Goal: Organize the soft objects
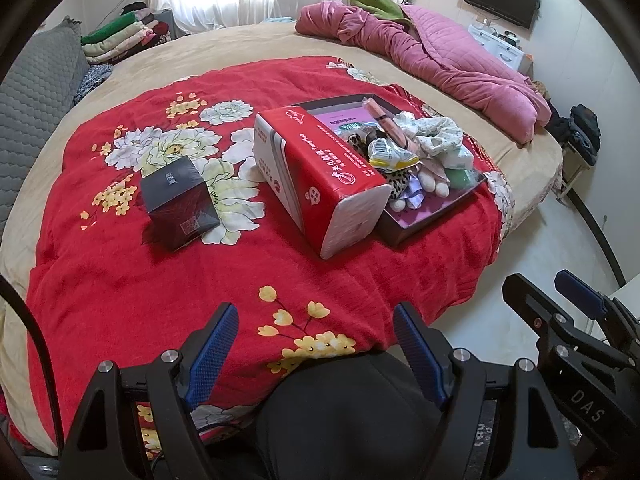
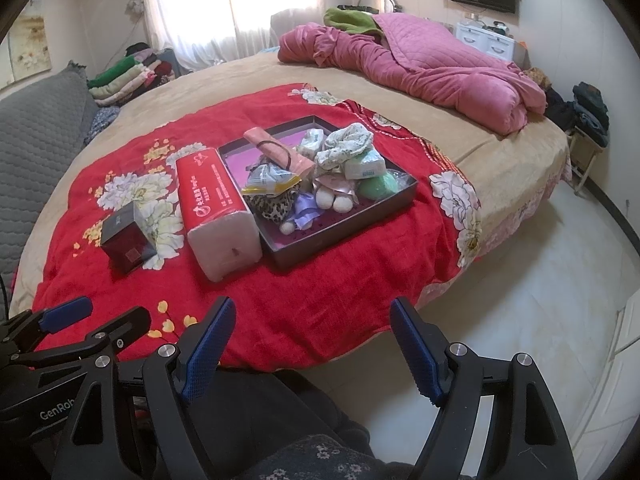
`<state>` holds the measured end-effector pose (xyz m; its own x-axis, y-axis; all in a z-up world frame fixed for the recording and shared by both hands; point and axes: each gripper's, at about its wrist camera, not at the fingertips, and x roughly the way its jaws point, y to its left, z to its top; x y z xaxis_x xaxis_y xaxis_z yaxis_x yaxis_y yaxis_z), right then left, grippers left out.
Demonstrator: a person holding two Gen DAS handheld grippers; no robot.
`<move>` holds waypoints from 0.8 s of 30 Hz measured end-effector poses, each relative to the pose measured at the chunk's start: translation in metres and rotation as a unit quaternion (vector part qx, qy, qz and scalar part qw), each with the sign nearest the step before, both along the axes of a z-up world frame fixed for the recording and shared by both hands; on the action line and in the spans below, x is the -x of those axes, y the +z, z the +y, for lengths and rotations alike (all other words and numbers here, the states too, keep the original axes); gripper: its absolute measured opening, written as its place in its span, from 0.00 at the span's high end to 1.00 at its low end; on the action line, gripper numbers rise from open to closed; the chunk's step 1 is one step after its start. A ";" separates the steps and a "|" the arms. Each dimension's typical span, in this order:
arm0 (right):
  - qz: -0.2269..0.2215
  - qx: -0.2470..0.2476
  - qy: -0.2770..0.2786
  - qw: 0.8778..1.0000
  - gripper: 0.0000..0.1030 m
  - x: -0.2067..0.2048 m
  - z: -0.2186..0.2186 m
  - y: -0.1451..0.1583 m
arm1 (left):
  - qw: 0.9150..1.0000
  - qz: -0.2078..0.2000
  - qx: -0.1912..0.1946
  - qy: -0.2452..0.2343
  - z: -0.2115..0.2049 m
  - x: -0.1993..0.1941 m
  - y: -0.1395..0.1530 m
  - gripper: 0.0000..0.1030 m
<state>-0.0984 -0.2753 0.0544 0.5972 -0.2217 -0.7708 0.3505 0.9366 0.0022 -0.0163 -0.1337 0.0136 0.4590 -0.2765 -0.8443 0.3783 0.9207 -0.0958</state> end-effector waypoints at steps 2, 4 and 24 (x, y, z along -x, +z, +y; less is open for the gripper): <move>0.000 0.000 0.000 1.000 0.22 0.000 0.000 0.000 | 1.000 0.000 0.000 0.001 0.000 0.000 0.000 0.23; 0.001 0.000 0.001 1.000 0.22 0.000 0.000 -0.001 | 1.000 0.000 0.000 0.001 0.000 0.000 -0.001 0.23; 0.011 0.001 0.003 1.000 0.22 -0.003 0.001 -0.003 | 1.000 -0.001 0.000 0.006 0.003 -0.001 0.000 0.23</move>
<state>-0.0958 -0.2743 0.0510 0.5811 -0.2189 -0.7838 0.3441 0.9389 -0.0071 -0.0154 -0.1310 0.0136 0.4641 -0.2701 -0.8436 0.3667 0.9255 -0.0946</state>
